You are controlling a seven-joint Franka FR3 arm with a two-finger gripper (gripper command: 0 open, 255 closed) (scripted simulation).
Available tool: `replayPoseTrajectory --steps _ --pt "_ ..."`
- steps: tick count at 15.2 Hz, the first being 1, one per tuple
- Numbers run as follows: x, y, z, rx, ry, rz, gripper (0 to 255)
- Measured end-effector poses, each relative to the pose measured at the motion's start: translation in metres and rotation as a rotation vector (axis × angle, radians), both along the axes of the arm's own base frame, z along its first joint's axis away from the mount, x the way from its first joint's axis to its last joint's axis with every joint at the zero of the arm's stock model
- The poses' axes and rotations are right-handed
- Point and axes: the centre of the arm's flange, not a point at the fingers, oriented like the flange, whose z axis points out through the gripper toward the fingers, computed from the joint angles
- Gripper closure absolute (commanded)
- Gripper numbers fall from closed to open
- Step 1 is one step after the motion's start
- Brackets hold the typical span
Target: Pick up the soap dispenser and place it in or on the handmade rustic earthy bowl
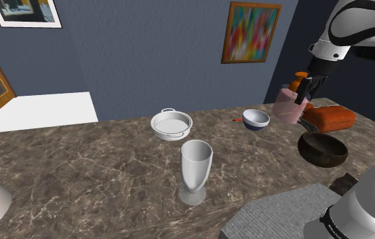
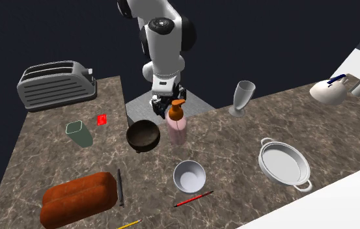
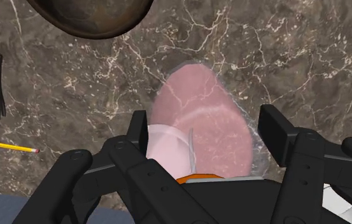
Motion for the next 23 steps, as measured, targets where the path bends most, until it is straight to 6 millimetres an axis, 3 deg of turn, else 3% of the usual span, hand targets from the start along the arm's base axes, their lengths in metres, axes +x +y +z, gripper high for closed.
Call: replayPoseTrajectory --steps 4,14,16,23 --pt "-0.036 -0.024 0.004 0.000 -0.001 -0.001 255" --pt "-0.159 -0.076 0.010 0.000 -0.001 -0.001 255" --pt "-0.168 -0.081 0.006 0.000 0.000 -0.001 255" --pt "-0.170 -0.083 -0.030 0.000 0.000 0.000 255"
